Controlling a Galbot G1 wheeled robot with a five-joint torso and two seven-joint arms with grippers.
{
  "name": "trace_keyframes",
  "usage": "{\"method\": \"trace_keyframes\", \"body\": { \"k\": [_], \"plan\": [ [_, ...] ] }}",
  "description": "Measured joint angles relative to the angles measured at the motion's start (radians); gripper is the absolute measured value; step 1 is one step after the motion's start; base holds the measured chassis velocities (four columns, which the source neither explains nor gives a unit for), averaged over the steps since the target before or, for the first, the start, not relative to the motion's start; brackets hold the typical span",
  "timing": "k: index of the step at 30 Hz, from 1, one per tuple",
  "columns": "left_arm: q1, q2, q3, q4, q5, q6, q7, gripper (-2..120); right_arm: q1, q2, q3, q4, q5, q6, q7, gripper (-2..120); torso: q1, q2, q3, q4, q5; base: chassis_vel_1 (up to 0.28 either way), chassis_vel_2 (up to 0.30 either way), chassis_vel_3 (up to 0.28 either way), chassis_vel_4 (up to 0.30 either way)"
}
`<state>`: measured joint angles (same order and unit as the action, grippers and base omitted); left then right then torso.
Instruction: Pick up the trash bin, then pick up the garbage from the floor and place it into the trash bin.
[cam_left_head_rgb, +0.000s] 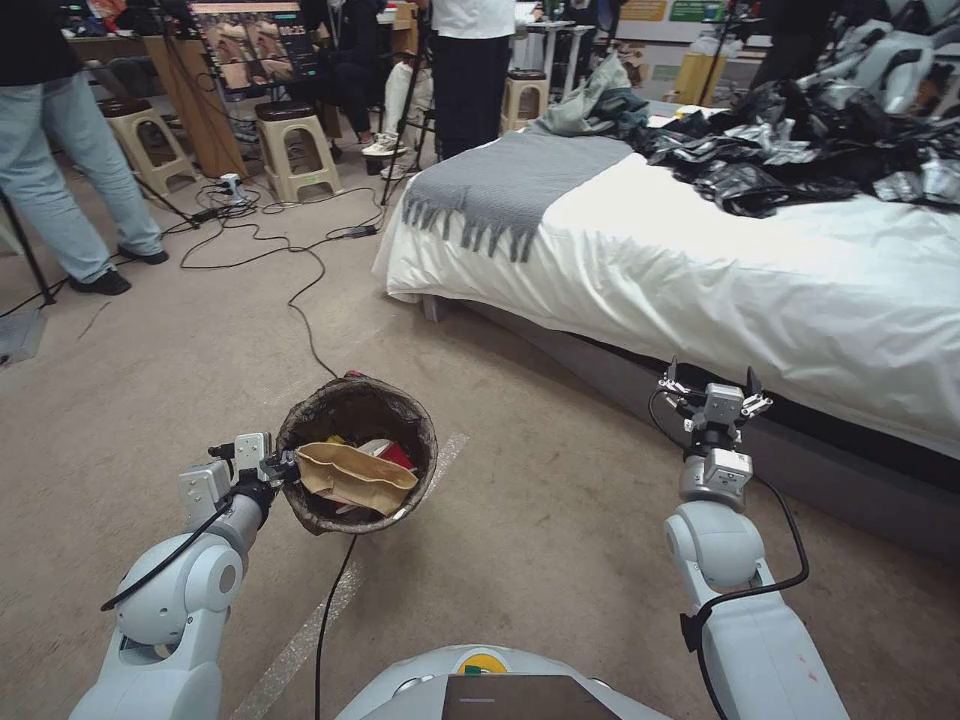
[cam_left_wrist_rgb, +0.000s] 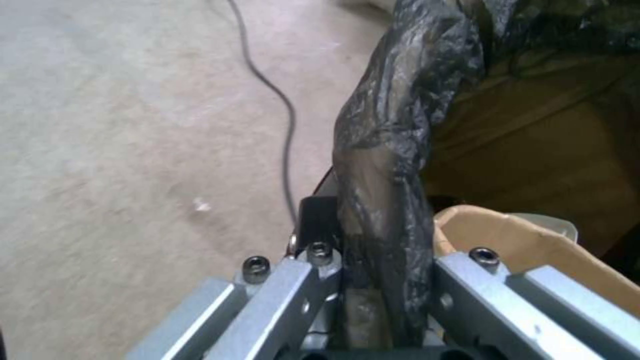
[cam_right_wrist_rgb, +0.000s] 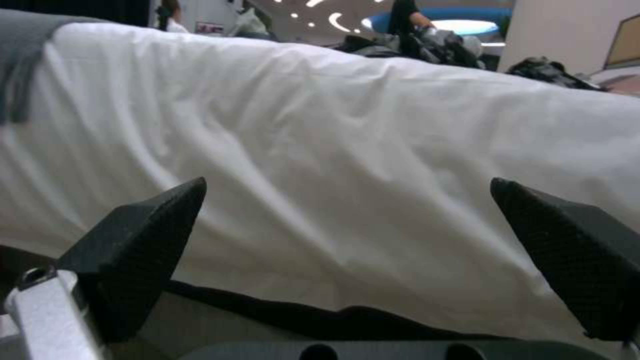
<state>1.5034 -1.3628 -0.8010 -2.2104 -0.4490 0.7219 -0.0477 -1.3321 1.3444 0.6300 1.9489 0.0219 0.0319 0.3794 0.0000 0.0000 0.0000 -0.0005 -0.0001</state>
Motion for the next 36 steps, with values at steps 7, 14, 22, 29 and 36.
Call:
{"method": "trace_keyframes", "body": {
  "k": [7, 14, 22, 29, 36],
  "plan": [
    [0.000, -0.001, 0.004, 0.003, 0.003, -0.001, -0.002, 0, -0.002, 0.007, 0.005, -0.008, -0.007, 0.008, -0.001, 100, 0.000, 0.000, 0.000, 0.0001, 0.0000, 0.085, 0.090, 0.094, 0.097],
    [0.000, 0.000, 0.004, 0.008, 0.002, -0.001, -0.003, 0, 0.000, 0.019, 0.005, -0.013, -0.015, 0.010, -0.002, 100, 0.000, 0.000, 0.000, 0.0000, 0.0000, 0.116, 0.107, 0.105, 0.110],
    [-0.002, 0.001, 0.003, 0.014, 0.001, -0.002, -0.004, 0, -0.001, 0.031, -0.002, -0.016, -0.027, 0.013, -0.002, 100, 0.000, 0.000, 0.000, 0.0000, 0.0001, 0.123, 0.132, 0.130, 0.113],
    [-0.003, 0.000, 0.002, 0.016, 0.000, -0.003, -0.006, 0, -0.007, 0.045, -0.013, -0.021, -0.042, 0.018, -0.003, 100, 0.000, 0.000, 0.000, 0.0002, 0.0001, 0.123, 0.113, 0.117, 0.127],
    [0.003, -0.001, 0.001, 0.020, 0.001, -0.009, -0.005, 0, -0.017, 0.051, -0.024, -0.019, -0.049, 0.020, -0.002, 100, 0.000, 0.000, 0.000, -0.0001, 0.0000, 0.129, 0.126, 0.141, 0.122]
  ]
}}
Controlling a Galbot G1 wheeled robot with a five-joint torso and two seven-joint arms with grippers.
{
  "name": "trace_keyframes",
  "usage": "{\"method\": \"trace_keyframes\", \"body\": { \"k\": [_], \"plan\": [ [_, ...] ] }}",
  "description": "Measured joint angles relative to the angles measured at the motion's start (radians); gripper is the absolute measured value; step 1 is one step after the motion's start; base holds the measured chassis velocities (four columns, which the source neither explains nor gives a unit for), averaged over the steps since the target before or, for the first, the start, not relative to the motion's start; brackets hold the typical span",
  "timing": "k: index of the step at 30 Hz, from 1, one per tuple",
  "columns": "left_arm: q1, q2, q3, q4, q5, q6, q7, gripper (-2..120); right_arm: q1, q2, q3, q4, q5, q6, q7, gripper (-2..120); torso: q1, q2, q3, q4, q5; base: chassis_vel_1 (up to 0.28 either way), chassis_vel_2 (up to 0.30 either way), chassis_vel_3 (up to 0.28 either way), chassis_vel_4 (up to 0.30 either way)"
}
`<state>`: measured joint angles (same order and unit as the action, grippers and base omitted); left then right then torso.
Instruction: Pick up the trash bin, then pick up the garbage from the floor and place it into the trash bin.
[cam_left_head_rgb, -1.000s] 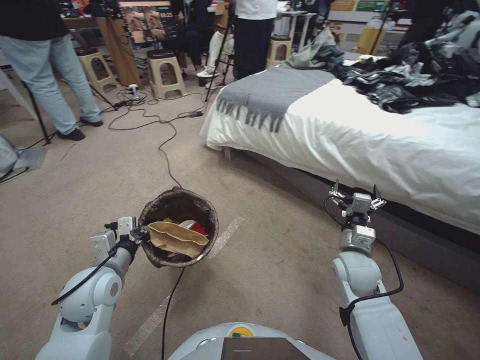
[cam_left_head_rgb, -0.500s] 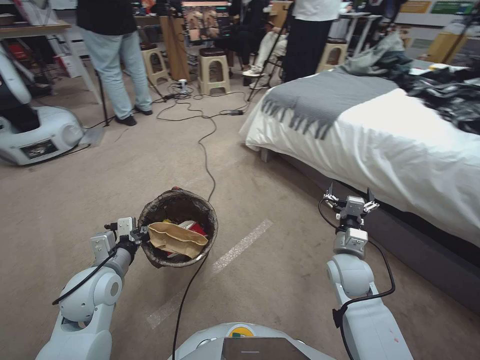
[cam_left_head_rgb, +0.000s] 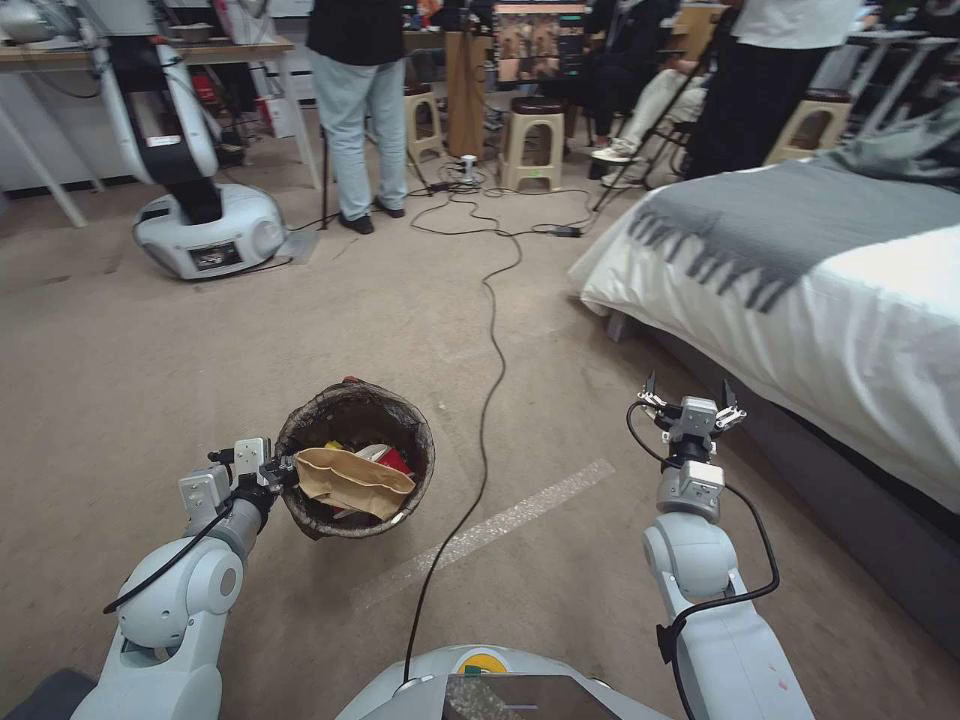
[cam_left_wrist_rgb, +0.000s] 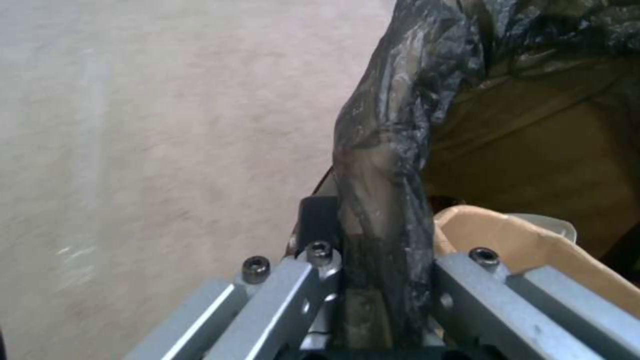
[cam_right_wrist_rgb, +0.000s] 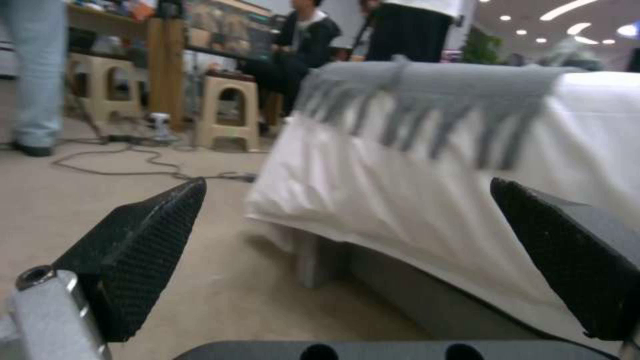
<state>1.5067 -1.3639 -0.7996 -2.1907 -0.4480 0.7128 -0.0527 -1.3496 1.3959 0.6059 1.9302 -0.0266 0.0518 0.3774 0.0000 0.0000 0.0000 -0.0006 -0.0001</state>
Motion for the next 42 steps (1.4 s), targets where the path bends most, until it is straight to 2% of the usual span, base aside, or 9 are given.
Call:
{"method": "trace_keyframes", "body": {
  "k": [16, 19, 21, 23, 24, 25, 28, 31, 42],
  "plan": [
    [0.008, 0.010, 0.002, -0.002, -0.016, -0.008, 0.001, 0, -0.011, 0.018, -0.025, 0.003, -0.019, 0.003, 0.003, 100, 0.000, 0.000, 0.000, 0.0001, 0.0000, 0.115, 0.121, 0.117, 0.121],
    [0.003, 0.020, 0.007, -0.002, -0.002, -0.019, 0.024, 0, -0.016, 0.018, -0.021, 0.003, -0.019, 0.008, 0.003, 100, 0.000, 0.000, 0.000, 0.0007, 0.0001, 0.009, 0.016, 0.023, 0.007],
    [-0.027, 0.086, 0.038, -0.011, -0.098, 0.016, -0.015, 0, -0.016, 0.020, -0.028, 0.002, -0.019, 0.009, 0.004, 100, 0.000, 0.000, 0.000, 0.0005, -0.0001, 0.000, 0.000, 0.000, 0.000],
    [-0.034, 0.107, 0.044, -0.013, -0.125, 0.018, -0.026, 0, -0.016, 0.020, -0.030, 0.002, -0.019, 0.009, 0.004, 100, 0.000, 0.000, 0.000, 0.0001, -0.0001, 0.000, 0.000, 0.000, 0.000],
    [-0.048, 0.177, 0.051, -0.031, -0.254, 0.020, -0.101, 0, 0.000, 0.013, -0.051, -0.009, -0.020, 0.009, 0.005, 100, 0.000, 0.000, 0.000, -0.0011, -0.0002, 0.000, 0.000, 0.000, 0.000],
    [-0.047, 0.201, 0.043, -0.042, -0.320, 0.020, -0.138, 0, 0.011, 0.009, -0.068, -0.017, -0.019, 0.008, 0.005, 100, 0.000, 0.000, 0.000, 0.0000, 0.0004, 0.000, 0.000, 0.000, 0.000],
    [-0.066, 0.229, 0.051, -0.014, -0.357, 0.021, -0.172, 0, 0.013, 0.008, -0.085, -0.025, -0.020, 0.008, 0.005, 100, 0.000, 0.000, 0.000, 0.0005, 0.0000, 0.000, 0.000, 0.000, 0.000],
    [-0.081, 0.234, 0.074, 0.032, -0.373, 0.021, -0.177, 0, 0.015, 0.010, -0.099, -0.033, -0.025, 0.009, 0.005, 100, 0.000, 0.000, 0.000, 0.0000, -0.0002, 0.000, 0.000, 0.000, 0.000],
    [-0.112, 0.209, 0.125, 0.110, -0.414, 0.022, -0.199, 0, 0.011, 0.026, -0.123, -0.043, -0.045, 0.013, 0.005, 100, 0.000, 0.000, 0.000, 0.0000, 0.0000, 0.000, 0.000, 0.000, 0.000]
  ]
}}
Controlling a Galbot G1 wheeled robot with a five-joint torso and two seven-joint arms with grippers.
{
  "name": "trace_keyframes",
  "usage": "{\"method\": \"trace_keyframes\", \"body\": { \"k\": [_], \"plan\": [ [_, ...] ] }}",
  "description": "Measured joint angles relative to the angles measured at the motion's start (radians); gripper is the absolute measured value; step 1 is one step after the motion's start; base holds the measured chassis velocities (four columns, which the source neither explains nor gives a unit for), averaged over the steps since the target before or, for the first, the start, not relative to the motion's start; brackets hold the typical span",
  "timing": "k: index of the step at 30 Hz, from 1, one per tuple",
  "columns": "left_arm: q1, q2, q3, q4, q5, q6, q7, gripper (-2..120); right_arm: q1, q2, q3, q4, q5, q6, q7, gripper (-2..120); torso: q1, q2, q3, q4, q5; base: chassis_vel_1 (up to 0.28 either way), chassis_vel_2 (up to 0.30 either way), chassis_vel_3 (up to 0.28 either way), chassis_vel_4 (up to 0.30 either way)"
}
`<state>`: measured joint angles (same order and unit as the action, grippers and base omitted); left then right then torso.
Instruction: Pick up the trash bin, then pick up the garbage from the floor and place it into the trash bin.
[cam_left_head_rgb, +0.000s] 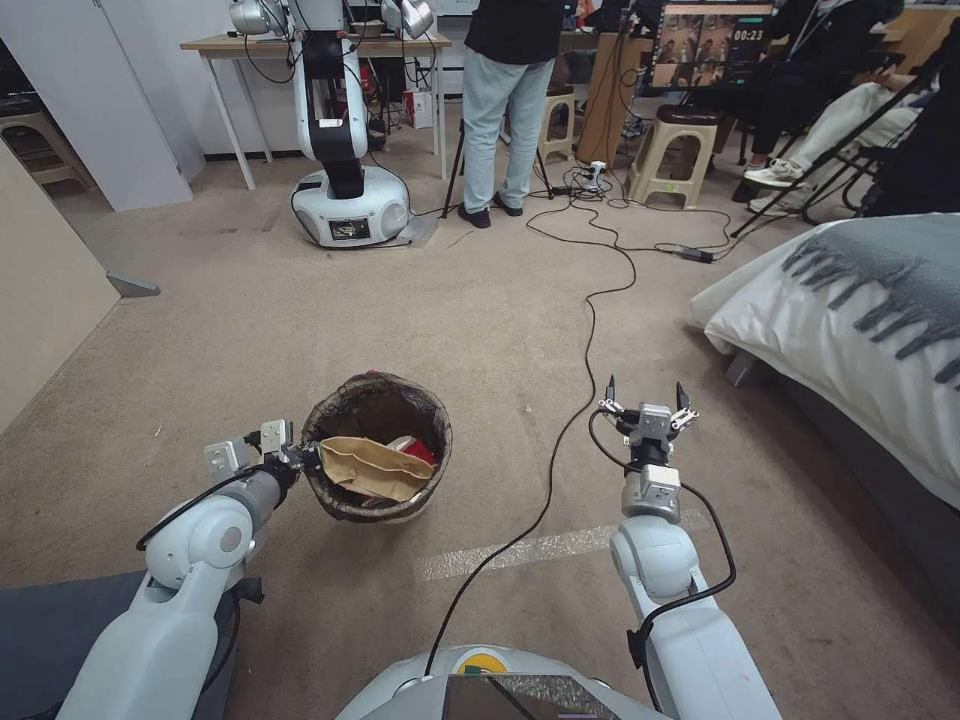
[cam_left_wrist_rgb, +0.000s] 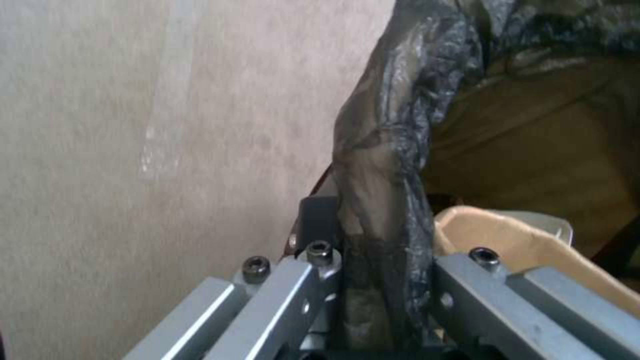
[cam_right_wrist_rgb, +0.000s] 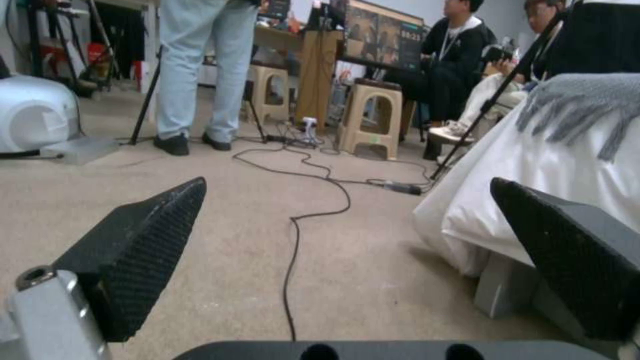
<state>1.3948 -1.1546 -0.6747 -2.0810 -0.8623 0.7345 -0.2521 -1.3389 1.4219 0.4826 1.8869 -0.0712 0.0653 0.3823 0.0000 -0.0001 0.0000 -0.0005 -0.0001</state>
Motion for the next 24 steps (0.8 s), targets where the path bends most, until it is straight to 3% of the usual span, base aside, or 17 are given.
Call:
{"method": "trace_keyframes", "body": {
  "k": [5, 8, 15, 22, 24],
  "plan": [
    [-0.010, 0.000, 0.011, 0.026, -0.004, 0.000, -0.006, 0, -0.004, 0.004, -0.001, -0.001, -0.004, 0.002, 0.000, 100, 0.000, 0.000, 0.000, 0.0000, 0.0000, 0.000, 0.000, 0.000, 0.000],
    [-0.047, -0.003, 0.044, 0.093, -0.015, 0.001, -0.021, 0, -0.010, 0.012, -0.003, -0.002, -0.013, 0.004, 0.001, 100, 0.000, 0.000, 0.000, 0.0000, 0.0000, 0.000, 0.000, 0.000, 0.000],
    [-0.069, -0.013, 0.067, 0.150, -0.008, 0.001, -0.022, 4, -0.015, 0.012, -0.003, -0.002, -0.017, 0.004, 0.002, 100, 0.000, 0.000, 0.000, 0.0000, 0.0001, 0.000, 0.000, 0.000, 0.000],
    [-0.078, -0.018, 0.063, 0.176, 0.032, 0.001, 0.002, 28, -0.015, 0.015, -0.008, -0.007, -0.020, 0.005, 0.002, 100, 0.000, 0.000, 0.000, 0.0000, 0.0002, 0.000, 0.000, 0.000, 0.000],
    [-0.069, -0.017, 0.054, 0.154, 0.081, 0.001, 0.023, 41, -0.013, 0.013, -0.010, -0.009, -0.020, 0.005, 0.003, 100, 0.000, 0.000, 0.000, 0.0000, 0.0001, 0.000, 0.000, 0.000, 0.000]
  ]
}}
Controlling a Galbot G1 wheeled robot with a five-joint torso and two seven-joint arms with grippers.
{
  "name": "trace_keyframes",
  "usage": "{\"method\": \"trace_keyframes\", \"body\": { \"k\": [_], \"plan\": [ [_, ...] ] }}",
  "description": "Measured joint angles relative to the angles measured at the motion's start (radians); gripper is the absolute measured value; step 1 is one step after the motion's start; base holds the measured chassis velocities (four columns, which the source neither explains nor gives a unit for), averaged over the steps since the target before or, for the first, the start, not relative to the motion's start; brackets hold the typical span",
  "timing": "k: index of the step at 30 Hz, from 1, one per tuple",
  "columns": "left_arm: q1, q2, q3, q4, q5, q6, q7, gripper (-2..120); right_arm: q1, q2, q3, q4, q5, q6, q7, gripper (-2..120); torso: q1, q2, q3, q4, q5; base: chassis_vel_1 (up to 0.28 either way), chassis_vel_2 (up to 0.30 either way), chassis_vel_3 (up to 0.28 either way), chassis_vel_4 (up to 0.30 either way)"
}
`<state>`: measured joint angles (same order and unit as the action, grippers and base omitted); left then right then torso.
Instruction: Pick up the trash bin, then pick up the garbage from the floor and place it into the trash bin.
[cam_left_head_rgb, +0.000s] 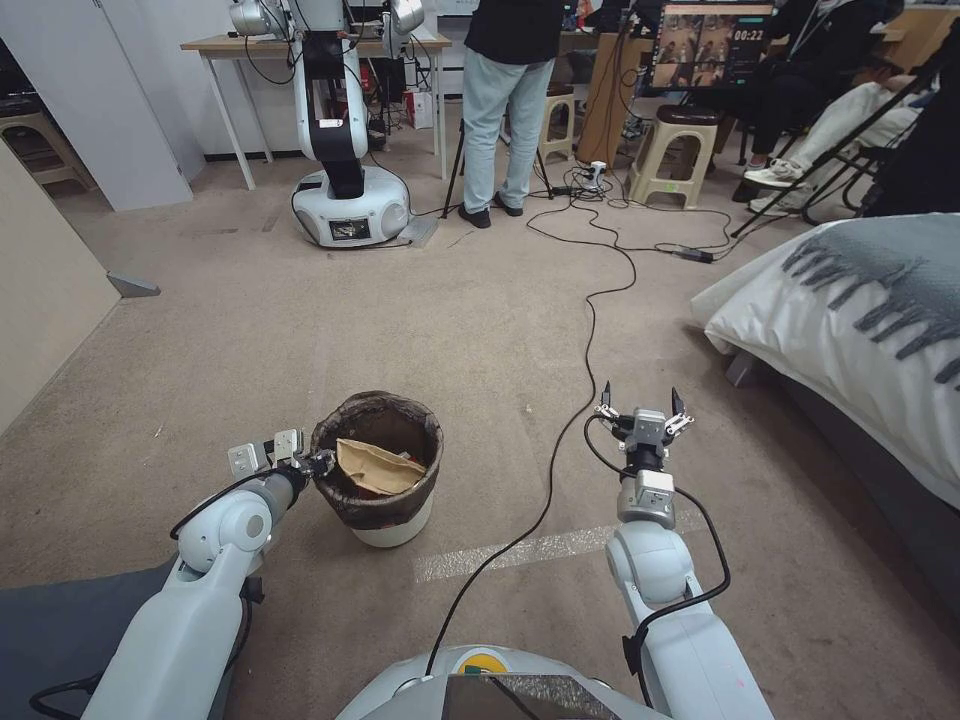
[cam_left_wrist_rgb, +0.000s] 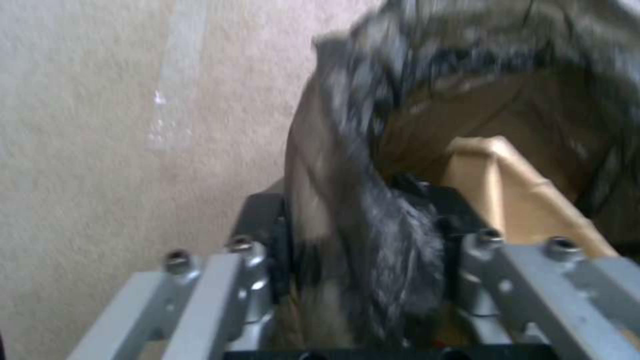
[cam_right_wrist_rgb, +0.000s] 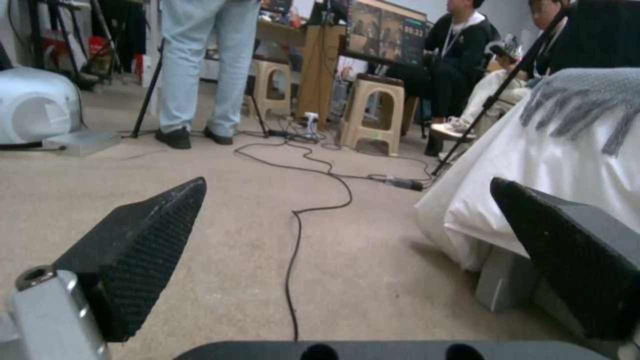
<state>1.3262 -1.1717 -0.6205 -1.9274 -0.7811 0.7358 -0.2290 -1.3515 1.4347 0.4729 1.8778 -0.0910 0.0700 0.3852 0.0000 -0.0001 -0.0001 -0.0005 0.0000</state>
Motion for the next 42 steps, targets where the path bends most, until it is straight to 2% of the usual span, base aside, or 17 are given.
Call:
{"method": "trace_keyframes", "body": {
  "k": [6, 7, 12, 15, 16, 20, 22, 23, 24, 26, 27, 28, 31, 32, 34, 37, 42],
  "plan": [
    [0.010, 0.003, -0.013, -0.042, 0.063, 0.000, 0.020, 57, 0.004, -0.003, -0.003, -0.003, 0.000, 0.000, 0.000, 100, 0.000, 0.000, 0.000, 0.0000, 0.0001, 0.000, 0.000, 0.000, 0.000],
    [0.015, 0.002, -0.018, -0.064, 0.093, 0.000, 0.027, 65, 0.005, -0.002, -0.005, -0.005, 0.000, 0.000, 0.001, 100, 0.000, 0.000, 0.000, -0.0001, 0.0001, 0.000, 0.000, 0.000, 0.000],
    [0.028, 0.002, -0.026, -0.099, 0.142, 0.000, 0.040, 79, 0.004, 0.000, -0.010, -0.006, 0.000, 0.000, 0.001, 100, 0.000, 0.000, 0.000, 0.0000, 0.0001, 0.000, 0.000, 0.000, 0.000],
    [0.055, 0.003, -0.045, -0.151, 0.233, 0.000, 0.071, 95, 0.003, -0.003, -0.010, -0.005, 0.000, 0.001, 0.001, 100, 0.000, 0.000, 0.000, 0.0000, 0.0000, 0.000, 0.000, 0.000, 0.000],
    [0.055, 0.003, -0.045, -0.151, 0.233, 0.000, 0.071, 95, 0.003, -0.003, -0.010, -0.005, 0.000, 0.001, 0.001, 100, 0.000, 0.000, 0.000, 0.0000, 0.0000, 0.000, 0.000, 0.000, 0.000],
    [0.100, 0.000, -0.076, -0.260, 0.340, -0.058, 0.098, 99, 0.003, -0.005, -0.003, 0.000, 0.007, 0.010, 0.004, 100, 0.000, 0.000, 0.000, 0.0001, 0.0002, 0.000, 0.000, 0.000, 0.000],
    [0.129, -0.017, -0.087, -0.325, 0.401, -0.142, 0.099, 100, -0.002, -0.005, 0.001, 0.000, 0.015, 0.043, 0.004, 100, 0.000, 0.000, 0.000, 0.0000, 0.0000, 0.000, 0.000, 0.000, 0.000],
    [0.154, -0.040, -0.087, -0.352, 0.446, -0.251, 0.095, 100, -0.006, -0.001, 0.004, 0.000, 0.016, 0.062, 0.003, 100, 0.000, 0.000, 0.000, -0.0001, 0.0004, 0.000, 0.000, 0.000, 0.000],
    [0.154, -0.040, -0.087, -0.352, 0.446, -0.251, 0.095, 100, -0.006, -0.001, 0.004, 0.000, 0.016, 0.062, 0.003, 100, 0.000, 0.000, 0.000, -0.0001, 0.0004, 0.000, 0.000, 0.000, 0.000],
    [0.178, -0.070, -0.081, -0.351, 0.509, -0.377, 0.089, 100, -0.012, 0.003, 0.005, -0.001, 0.023, 0.078, 0.002, 100, 0.000, 0.000, 0.000, -0.0002, 0.0003, 0.000, 0.000, 0.000, 0.000],
    [0.204, -0.116, -0.074, -0.312, 0.587, -0.507, 0.076, 100, -0.018, 0.012, 0.008, -0.002, 0.028, 0.093, 0.001, 100, 0.000, 0.000, 0.000, -0.0001, 0.0005, 0.000, 0.000, 0.000, 0.000],
    [0.204, -0.116, -0.074, -0.312, 0.587, -0.507, 0.076, 100, -0.018, 0.012, 0.008, -0.002, 0.028, 0.093, 0.001, 100, 0.000, 0.000, 0.000, -0.0001, 0.0005, 0.000, 0.000, 0.000, 0.000],
    [0.246, -0.190, -0.073, -0.208, 0.679, -0.693, 0.066, 100, -0.025, 0.028, 0.019, -0.014, 0.027, 0.152, -0.003, 100, 0.000, 0.000, 0.000, 0.0002, 0.0000, 0.000, 0.000, 0.000, 0.000],
    [0.246, -0.190, -0.073, -0.208, 0.679, -0.693, 0.066, 100, -0.025, 0.028, 0.019, -0.014, 0.027, 0.152, -0.003, 100, 0.000, 0.000, 0.000, 0.0002, 0.0000, 0.000, 0.000, 0.000, 0.000],
    [0.270, -0.212, -0.073, -0.142, 0.709, -0.808, 0.065, 100, -0.030, 0.031, 0.028, -0.020, 0.023, 0.177, -0.012, 100, 0.000, 0.000, 0.000, 0.0001, -0.0001, 0.000, 0.000, 0.000, 0.000],
    [0.276, -0.224, -0.075, -0.101, 0.728, -0.857, 0.057, 100, -0.032, 0.033, 0.033, -0.027, 0.015, 0.191, -0.016, 100, 0.000, 0.000, 0.000, 0.0001, -0.0001, 0.000, 0.000, 0.000, 0.000],
    [0.270, -0.230, -0.075, -0.071, 0.735, -0.884, 0.047, 100, -0.037, 0.036, 0.035, -0.031, 0.012, 0.198, -0.020, 100, 0.000, 0.000, 0.000, 0.0001, 0.0000, 0.000, 0.000, 0.000, 0.000]
  ]
}}
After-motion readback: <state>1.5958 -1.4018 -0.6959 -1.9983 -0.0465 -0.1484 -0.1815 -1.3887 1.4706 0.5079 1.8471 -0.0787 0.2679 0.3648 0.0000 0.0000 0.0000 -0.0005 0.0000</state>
